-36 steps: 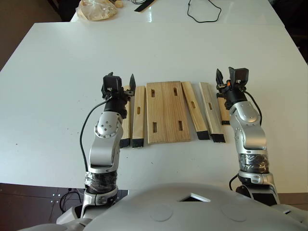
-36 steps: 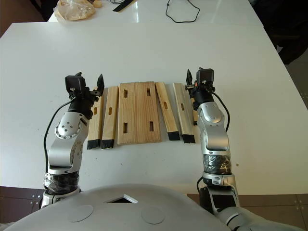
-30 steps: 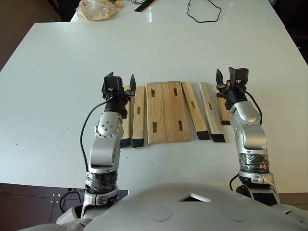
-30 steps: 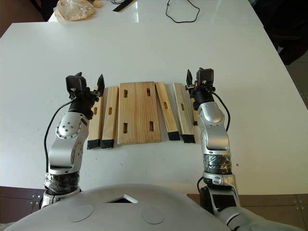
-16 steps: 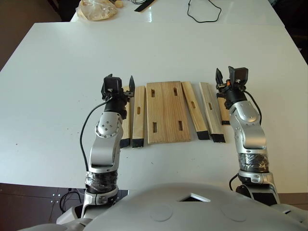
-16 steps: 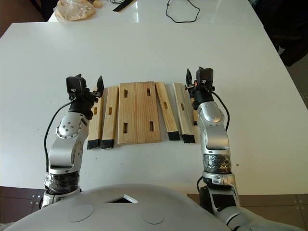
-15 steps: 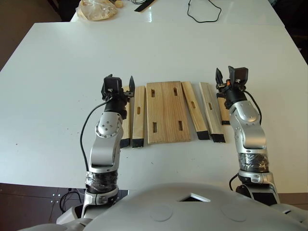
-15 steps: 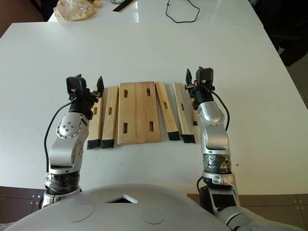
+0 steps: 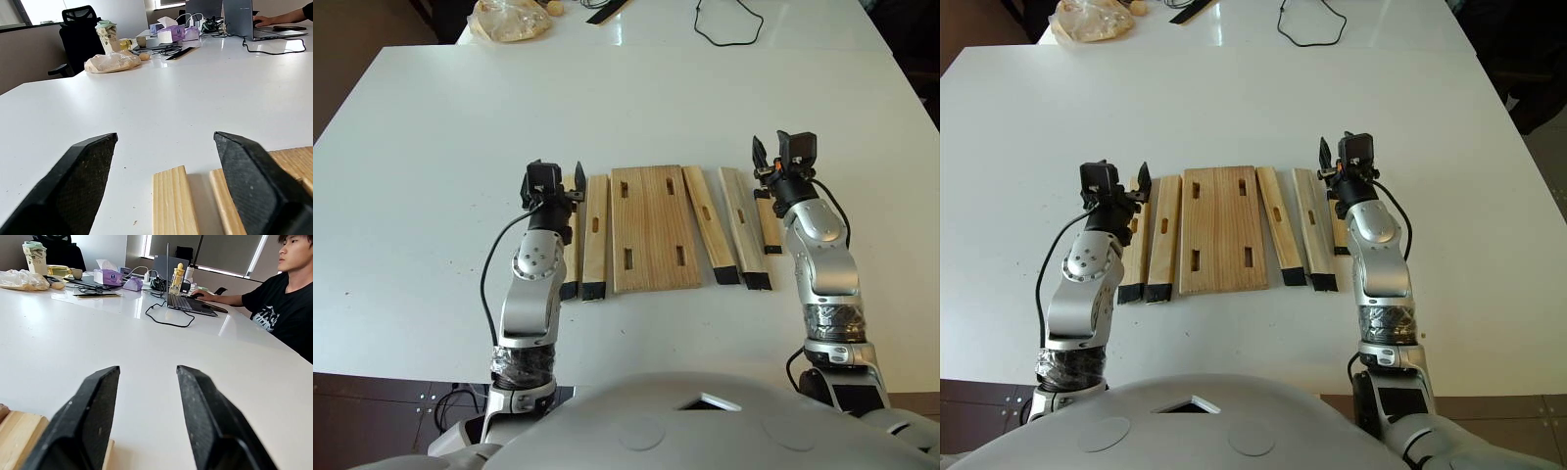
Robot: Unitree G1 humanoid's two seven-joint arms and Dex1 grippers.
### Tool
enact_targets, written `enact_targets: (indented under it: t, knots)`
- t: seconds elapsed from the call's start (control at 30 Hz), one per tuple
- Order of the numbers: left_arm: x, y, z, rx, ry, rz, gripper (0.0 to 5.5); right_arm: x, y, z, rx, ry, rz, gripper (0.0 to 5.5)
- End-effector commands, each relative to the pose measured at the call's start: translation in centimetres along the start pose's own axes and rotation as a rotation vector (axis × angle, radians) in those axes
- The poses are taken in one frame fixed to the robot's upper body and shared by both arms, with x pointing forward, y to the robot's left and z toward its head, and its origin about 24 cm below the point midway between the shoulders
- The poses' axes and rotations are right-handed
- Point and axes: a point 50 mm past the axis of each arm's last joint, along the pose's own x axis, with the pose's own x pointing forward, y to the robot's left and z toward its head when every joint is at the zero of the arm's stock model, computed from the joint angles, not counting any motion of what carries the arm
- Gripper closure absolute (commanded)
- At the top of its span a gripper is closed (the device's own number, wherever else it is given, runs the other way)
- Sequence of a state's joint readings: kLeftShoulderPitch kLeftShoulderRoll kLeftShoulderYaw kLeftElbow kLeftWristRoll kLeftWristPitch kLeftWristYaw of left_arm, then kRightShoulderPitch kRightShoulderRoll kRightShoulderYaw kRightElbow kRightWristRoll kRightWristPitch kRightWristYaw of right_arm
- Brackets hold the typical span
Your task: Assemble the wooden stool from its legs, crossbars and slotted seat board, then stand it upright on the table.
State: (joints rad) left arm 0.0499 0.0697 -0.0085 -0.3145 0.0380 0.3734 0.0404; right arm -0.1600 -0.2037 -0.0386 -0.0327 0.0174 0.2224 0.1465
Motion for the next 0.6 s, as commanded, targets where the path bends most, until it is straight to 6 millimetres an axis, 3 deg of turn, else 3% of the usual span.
enact_targets:
  t: [0.03,0.47,0.6]
  knots:
    - [0.4,0.5,-0.1,0.02,0.01,0.032,1.82,0.3,0.5,0.4,-0.013,-0.016,0.012,3.34]
    - [0.8,1.3,-0.6,0.076,0.065,0.058,1.82,0.3,1.3,-0.1,-0.002,-0.002,0.012,3.34]
    - [-0.8,2.0,-0.5,0.095,0.151,0.098,1.82,-0.1,1.0,-0.2,0.0,-0.001,-0.014,3.34]
